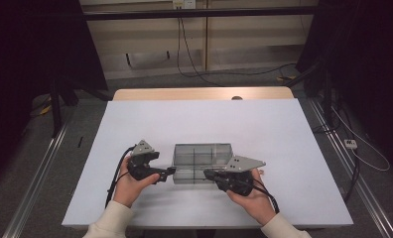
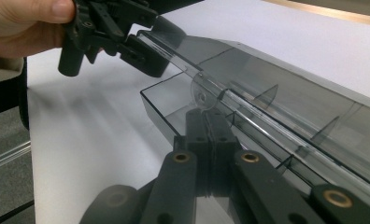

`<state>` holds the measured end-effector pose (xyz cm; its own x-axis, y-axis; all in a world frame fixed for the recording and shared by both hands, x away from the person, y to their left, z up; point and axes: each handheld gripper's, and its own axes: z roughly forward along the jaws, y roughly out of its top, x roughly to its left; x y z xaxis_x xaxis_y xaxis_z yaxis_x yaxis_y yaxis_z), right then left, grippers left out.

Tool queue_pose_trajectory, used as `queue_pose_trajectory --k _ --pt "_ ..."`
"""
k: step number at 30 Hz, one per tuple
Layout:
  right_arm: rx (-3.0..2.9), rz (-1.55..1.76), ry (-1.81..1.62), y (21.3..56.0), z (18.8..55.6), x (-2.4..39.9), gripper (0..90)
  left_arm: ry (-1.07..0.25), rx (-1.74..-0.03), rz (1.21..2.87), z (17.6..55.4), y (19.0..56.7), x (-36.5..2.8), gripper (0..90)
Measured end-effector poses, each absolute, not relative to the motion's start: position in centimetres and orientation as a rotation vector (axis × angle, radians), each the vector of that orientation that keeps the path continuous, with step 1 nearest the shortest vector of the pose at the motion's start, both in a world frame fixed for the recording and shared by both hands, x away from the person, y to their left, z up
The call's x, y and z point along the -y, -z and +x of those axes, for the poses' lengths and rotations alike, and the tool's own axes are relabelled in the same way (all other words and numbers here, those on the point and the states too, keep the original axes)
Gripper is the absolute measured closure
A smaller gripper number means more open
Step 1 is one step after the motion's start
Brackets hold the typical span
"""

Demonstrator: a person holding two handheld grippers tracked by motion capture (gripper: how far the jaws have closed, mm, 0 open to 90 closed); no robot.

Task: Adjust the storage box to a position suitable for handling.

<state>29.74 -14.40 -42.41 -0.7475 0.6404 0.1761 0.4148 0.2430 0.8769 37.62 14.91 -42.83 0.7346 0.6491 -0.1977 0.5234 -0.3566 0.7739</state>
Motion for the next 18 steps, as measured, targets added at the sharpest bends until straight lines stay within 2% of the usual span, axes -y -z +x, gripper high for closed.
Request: queue_pose_trajectory --k 3,8,12,13,14,16,18 --pt "-2.290 0.995 -1.516 42.4 29.7 14.4 87.3 -0.193 -0.881 2.044 37.9 42.8 -14.3 12.4" --pt "-2.300 1.000 -1.503 42.6 29.6 14.8 78.1 -0.199 -0.882 2.028 38.2 42.8 -13.8 13.1" --pt "-2.286 1.066 -1.473 42.9 29.6 16.2 63.0 -0.209 -0.885 2.007 38.5 42.6 -13.5 13.8" --pt "-2.255 1.108 -1.460 43.0 29.6 17.0 56.4 -0.209 -0.884 2.003 38.6 42.5 -13.5 13.9" --pt "-2.255 1.108 -1.460 43.0 29.6 17.0 56.4 -0.206 -0.887 2.003 38.7 42.5 -13.4 13.9" --pt "-2.213 1.146 -1.427 43.0 29.8 18.1 49.0 -0.204 -0.881 1.997 38.8 42.4 -13.2 14.8" --pt "-2.192 1.163 -1.423 43.1 29.9 18.5 45.6 -0.207 -0.880 1.997 38.9 42.4 -13.0 15.0"
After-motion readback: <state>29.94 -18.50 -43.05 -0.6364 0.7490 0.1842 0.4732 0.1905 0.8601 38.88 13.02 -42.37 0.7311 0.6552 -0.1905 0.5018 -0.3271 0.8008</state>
